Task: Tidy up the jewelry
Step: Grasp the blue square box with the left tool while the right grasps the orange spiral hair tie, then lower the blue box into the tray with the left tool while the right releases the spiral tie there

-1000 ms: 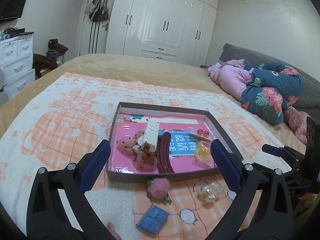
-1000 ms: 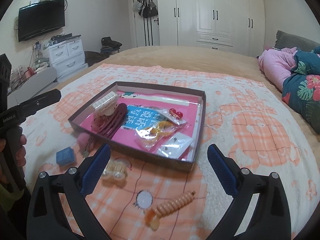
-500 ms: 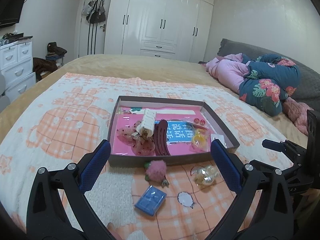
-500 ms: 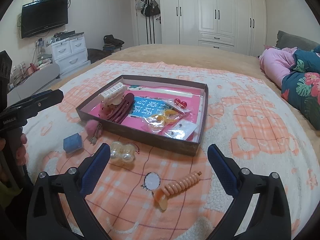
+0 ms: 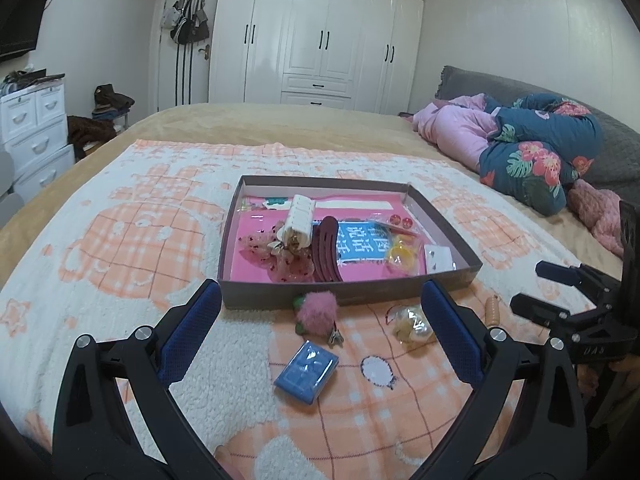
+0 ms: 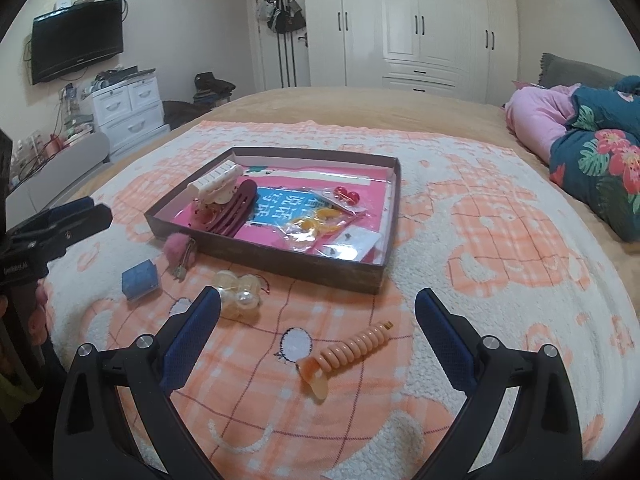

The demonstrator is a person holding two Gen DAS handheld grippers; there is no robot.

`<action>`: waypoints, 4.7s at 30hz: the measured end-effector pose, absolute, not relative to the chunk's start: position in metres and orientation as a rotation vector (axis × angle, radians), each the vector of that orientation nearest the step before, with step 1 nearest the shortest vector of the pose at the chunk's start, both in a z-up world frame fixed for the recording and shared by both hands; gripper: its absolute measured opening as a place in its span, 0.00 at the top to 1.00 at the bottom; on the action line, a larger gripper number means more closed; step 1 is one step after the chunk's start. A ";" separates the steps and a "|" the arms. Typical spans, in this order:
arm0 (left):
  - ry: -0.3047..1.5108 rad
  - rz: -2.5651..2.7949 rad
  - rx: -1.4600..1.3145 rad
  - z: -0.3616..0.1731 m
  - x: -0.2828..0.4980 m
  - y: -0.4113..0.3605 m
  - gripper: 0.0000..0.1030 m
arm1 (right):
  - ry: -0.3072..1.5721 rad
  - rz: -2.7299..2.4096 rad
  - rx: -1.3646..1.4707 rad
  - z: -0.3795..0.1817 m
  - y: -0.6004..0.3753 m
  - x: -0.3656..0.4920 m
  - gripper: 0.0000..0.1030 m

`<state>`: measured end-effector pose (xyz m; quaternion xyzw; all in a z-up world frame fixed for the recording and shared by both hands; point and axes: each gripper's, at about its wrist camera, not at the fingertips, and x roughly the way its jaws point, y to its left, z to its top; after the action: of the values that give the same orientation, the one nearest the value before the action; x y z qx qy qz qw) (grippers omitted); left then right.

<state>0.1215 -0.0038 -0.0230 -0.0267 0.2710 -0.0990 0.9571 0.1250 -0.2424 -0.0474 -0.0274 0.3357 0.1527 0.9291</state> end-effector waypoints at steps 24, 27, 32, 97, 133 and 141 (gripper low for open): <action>0.640 -0.192 0.038 -0.054 0.106 -0.014 0.11 | 0.764 0.170 -0.033 -0.078 -0.254 0.116 0.07; 0.652 -0.180 0.058 -0.061 0.109 -0.013 0.11 | 0.785 0.167 -0.026 -0.085 -0.252 0.120 0.07; 0.672 -0.164 0.095 -0.071 0.115 -0.015 0.11 | 0.808 0.163 -0.024 -0.094 -0.247 0.126 0.07; 0.626 -0.215 -0.047 -0.031 0.138 0.007 0.66 | 0.650 0.380 -0.093 -0.051 -0.201 0.113 0.74; 0.658 -0.272 -0.050 -0.037 0.245 -0.039 0.66 | 0.683 0.306 -0.053 -0.053 -0.222 0.235 0.73; 0.693 -0.309 -0.027 -0.054 0.255 -0.051 0.66 | 0.733 0.325 -0.060 -0.069 -0.220 0.255 0.73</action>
<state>0.2548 -0.0508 -0.0545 -0.0133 0.3383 -0.1506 0.9288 0.2550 -0.2197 -0.0693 -0.0290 0.3566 0.1580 0.9203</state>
